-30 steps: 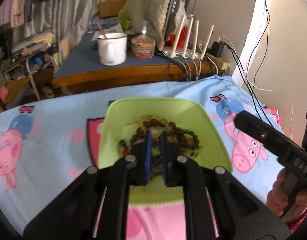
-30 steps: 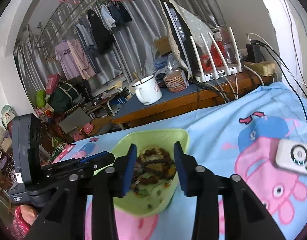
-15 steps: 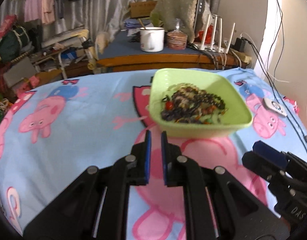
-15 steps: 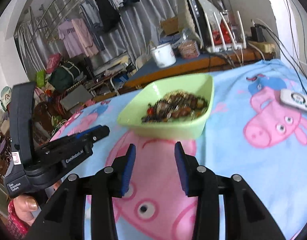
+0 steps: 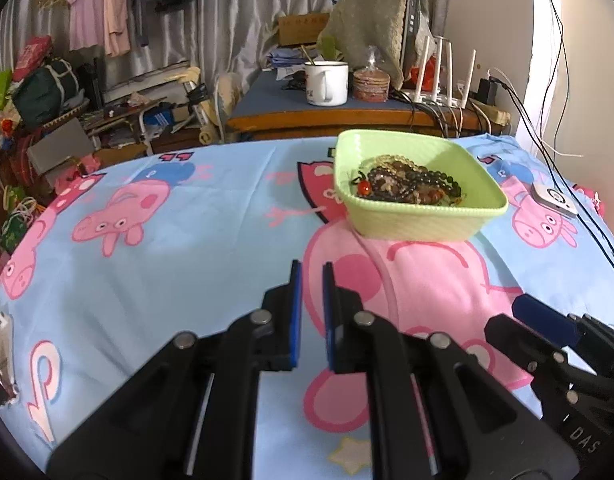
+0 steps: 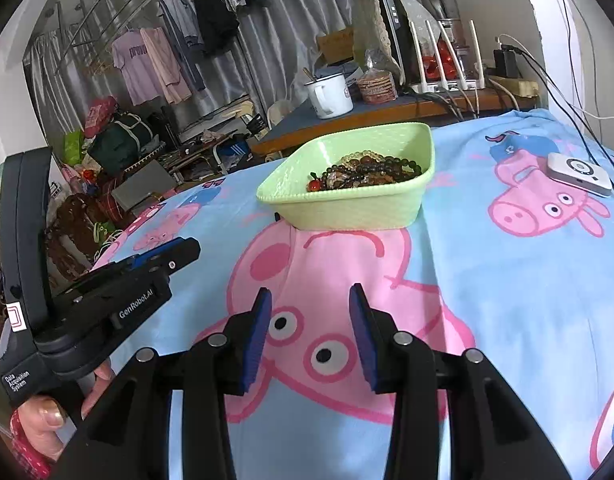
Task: Organize jewelry
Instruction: 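Withdraw both open tools from the basket back over the sheet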
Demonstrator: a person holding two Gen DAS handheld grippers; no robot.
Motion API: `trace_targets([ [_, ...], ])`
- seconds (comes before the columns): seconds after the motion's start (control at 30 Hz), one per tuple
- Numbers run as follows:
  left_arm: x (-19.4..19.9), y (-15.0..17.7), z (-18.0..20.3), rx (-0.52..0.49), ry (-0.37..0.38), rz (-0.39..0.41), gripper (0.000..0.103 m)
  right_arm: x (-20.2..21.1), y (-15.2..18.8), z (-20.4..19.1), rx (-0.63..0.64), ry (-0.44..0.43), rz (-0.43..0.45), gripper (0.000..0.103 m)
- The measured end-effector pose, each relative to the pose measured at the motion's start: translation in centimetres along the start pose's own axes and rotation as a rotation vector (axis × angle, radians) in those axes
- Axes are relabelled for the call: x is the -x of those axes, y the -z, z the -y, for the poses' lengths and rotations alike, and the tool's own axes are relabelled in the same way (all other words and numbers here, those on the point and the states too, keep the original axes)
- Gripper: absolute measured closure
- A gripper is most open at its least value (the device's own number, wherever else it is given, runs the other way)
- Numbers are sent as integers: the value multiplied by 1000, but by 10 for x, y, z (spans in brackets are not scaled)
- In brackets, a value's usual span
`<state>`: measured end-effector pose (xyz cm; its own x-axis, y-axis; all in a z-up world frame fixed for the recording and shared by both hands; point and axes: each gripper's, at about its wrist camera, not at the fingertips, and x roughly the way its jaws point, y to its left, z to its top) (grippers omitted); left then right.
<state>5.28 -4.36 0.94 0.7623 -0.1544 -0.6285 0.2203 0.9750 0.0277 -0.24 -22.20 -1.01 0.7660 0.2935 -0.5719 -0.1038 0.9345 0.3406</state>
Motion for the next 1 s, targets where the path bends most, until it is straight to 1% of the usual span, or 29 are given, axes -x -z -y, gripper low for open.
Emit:
trace_targets([
  [0.07, 2, 1, -1, 5, 0, 3, 93, 2, 2, -2, 4, 8, 4, 95],
  [0.13, 4, 2, -2, 11, -5, 8, 82, 4, 2, -4, 5, 14, 9, 95],
  [0.17, 6, 3, -2, 12, -11, 17, 74, 4, 3, -4, 4, 17, 11, 95],
  [0.2, 7, 3, -2, 9, -16, 26, 71, 4, 2, -4, 2, 19, 13, 95],
  [0.3, 11, 5, -2, -4, -24, 38, 71, 7, 3, -6, -2, 24, 19, 95],
  [0.43, 14, 4, -3, 3, -24, 38, 70, 12, 0, -7, -5, 31, 39, 95],
  [0.53, 18, 3, -5, 9, -28, 46, 63, 17, -2, -8, -14, 34, 52, 95],
  [0.6, 23, 1, -3, 12, -28, 56, 54, 20, -3, -8, -17, 32, 62, 95],
  [0.63, 24, 0, -3, 13, -26, 59, 52, 23, -4, -9, -16, 30, 71, 94],
  [0.7, 29, -1, -2, 17, -20, 68, 47, 27, -4, -11, -10, 36, 85, 89],
  [0.8, 34, -2, -1, 16, -10, 73, 46, 34, -5, -16, 13, 53, 112, 85],
  [0.87, 37, -3, 2, 12, -15, 83, 45, 37, -5, -19, 23, 57, 124, 84],
  [0.93, 39, -3, 3, 11, -17, 87, 39, 40, -7, -21, 29, 56, 134, 84],
  [1.0, 42, -4, 2, 14, -20, 92, 30, 41, -7, -22, 29, 56, 139, 83],
])
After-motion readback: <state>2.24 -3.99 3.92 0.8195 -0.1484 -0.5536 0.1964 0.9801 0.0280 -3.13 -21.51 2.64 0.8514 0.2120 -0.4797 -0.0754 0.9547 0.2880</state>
